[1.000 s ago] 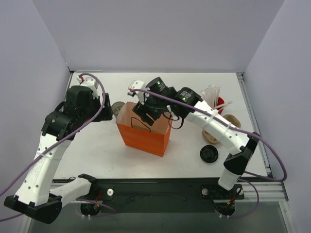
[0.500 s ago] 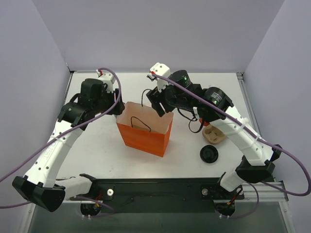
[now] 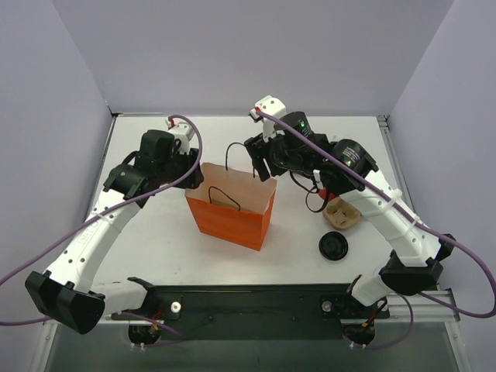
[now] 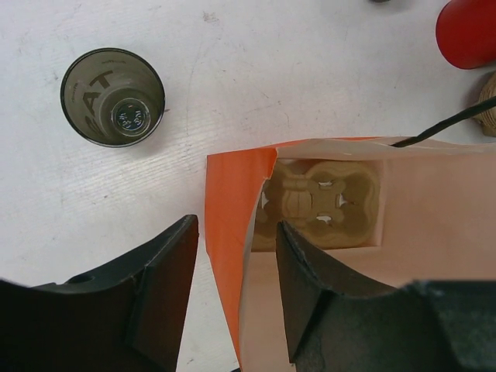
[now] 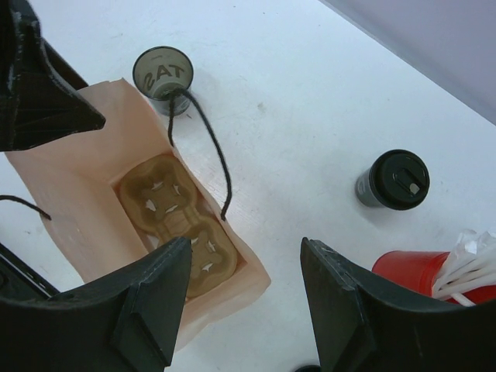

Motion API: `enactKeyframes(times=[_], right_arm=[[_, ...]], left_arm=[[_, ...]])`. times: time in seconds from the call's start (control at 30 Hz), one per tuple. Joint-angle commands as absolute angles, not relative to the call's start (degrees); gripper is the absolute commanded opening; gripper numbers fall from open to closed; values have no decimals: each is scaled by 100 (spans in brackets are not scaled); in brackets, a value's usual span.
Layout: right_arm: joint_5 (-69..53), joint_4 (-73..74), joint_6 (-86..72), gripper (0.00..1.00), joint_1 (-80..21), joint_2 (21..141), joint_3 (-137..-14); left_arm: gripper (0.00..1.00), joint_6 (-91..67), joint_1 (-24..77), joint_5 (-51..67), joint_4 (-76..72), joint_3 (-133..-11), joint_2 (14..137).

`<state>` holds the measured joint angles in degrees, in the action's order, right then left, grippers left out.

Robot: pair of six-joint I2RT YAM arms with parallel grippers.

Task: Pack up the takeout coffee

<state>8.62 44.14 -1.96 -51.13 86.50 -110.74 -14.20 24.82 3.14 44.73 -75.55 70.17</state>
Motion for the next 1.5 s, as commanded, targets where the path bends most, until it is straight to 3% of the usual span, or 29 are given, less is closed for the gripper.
enactKeyframes(times=[0.0,0.27,0.37,0.4,0.5,0.8,0.9,0.93,1.0,1.47], right_arm=[[932,4438,-448,58,-4887,8499,-11092],[870,4421,-536,58,-4755,8561,-11100],[870,4430,-720,58,-4650,8578,-11101],[861,4430,-799,58,-4597,8578,-11109],[826,4430,-1124,58,-4264,8604,-11109],[898,4307,-1504,63,-2656,9579,-11144],[668,4342,-1048,71,-2418,10124,-11451],[651,4333,-915,81,-2382,10221,-11487],[502,4350,-495,87,-2294,10493,-11566],[-659,4192,404,84,-1740,11636,-11987]], left_arm=[[53,-1424,2496,193,4342,-7682,6856],[45,-1485,2496,387,4421,-7550,6733],[29,-1503,2496,387,4430,-7523,6618],[17,-1512,2496,387,4430,-7523,6566],[0,-1591,2496,509,4456,-7567,6478],[0,-1705,2654,940,3728,-6542,5487],[0,-1565,2716,958,3315,-6137,4872],[0,-1625,2733,923,3166,-5952,4678],[0,-1687,2751,905,2647,-5522,4265],[0,-1389,2751,906,2470,-4860,3463]])
